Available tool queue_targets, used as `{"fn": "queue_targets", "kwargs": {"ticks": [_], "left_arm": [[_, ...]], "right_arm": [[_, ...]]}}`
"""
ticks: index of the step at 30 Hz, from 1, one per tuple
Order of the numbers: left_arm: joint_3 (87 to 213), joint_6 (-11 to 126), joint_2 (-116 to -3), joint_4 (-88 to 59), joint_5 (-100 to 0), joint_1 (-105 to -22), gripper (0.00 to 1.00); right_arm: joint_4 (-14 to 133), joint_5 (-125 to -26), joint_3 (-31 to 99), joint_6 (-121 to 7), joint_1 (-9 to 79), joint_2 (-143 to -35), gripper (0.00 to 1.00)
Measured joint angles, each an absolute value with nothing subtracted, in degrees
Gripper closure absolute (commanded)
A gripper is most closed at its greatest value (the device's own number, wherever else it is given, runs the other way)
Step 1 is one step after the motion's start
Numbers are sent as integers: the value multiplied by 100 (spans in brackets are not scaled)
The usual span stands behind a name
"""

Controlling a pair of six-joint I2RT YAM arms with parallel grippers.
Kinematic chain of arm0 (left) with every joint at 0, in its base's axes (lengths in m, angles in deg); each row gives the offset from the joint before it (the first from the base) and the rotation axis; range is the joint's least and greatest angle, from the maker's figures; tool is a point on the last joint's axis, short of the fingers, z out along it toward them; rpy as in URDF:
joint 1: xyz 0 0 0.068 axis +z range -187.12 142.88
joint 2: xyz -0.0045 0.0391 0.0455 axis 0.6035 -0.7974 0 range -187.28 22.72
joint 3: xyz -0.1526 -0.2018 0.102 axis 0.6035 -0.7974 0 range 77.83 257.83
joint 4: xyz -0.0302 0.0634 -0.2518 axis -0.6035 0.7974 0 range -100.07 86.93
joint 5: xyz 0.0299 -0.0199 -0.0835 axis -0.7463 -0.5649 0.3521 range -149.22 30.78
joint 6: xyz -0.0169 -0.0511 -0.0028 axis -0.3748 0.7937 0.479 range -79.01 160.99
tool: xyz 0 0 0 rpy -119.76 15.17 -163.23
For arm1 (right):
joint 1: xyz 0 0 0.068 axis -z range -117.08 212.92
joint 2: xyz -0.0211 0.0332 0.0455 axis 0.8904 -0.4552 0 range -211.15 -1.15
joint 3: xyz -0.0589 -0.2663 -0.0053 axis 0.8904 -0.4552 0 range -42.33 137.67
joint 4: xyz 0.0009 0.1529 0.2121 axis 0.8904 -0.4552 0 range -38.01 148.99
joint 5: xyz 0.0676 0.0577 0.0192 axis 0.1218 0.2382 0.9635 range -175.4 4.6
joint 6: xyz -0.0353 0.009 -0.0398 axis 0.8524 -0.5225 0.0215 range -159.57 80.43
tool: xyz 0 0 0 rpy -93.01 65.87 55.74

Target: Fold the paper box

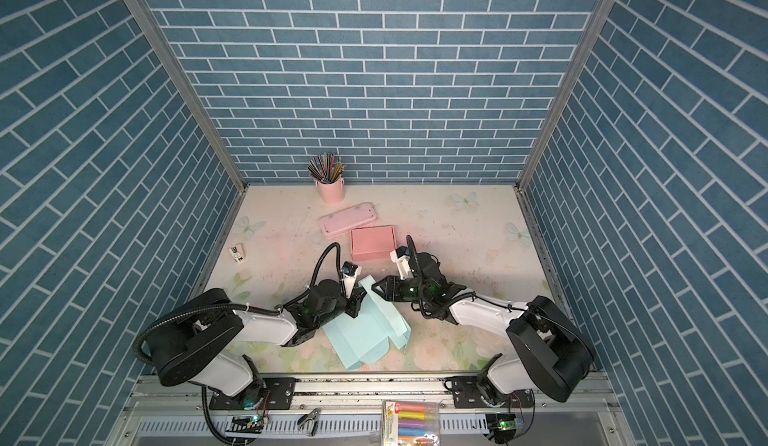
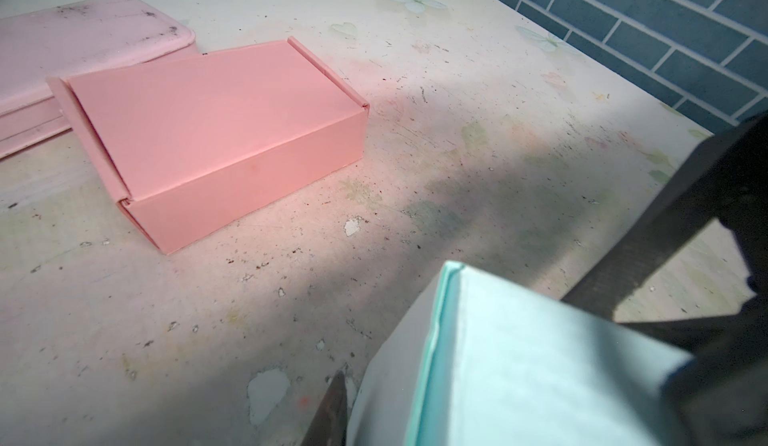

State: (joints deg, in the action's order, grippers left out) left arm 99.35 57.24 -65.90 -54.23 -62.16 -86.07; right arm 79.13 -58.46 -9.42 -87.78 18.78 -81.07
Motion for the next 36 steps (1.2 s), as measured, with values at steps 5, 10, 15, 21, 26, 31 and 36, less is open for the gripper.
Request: {"fn": "queue_targets", "kwargs": {"ticks": [5,10,15,21,26,31,36], "left_arm": [[9885,5724,-6621,-5495,-6218,-8607,75],[9885,5726,-6634,-5501,-6216,-8607,79],[9885,5724,-6634,-5499,-6222,-8614,79],[9885,5730,-6769,-5541,-6237,-8618,77],[9902,5728,-6763,-5528,-6248,-8644,77],[9902,5724,-6599,-5473,-6264,-8694,83],[9902,5704,-6544,-5364,-6261,-8712,87]], "right_arm": [[7874,-5864,-955,-8775,1878,-8083,61],[7810,-5866,-955,-8758,1881,-8067,60],[7743,-5868,-955,-8725,1883,-8063,60],[7721,-5868,-955,-8710,1924,-8054,60],[7692,-5866,-955,-8697,1983,-7986,60],[7679,-5864,-955,-8616,2038,-7951,60],[7677,-5868,-955,-8576,2062,-7945,60]]}}
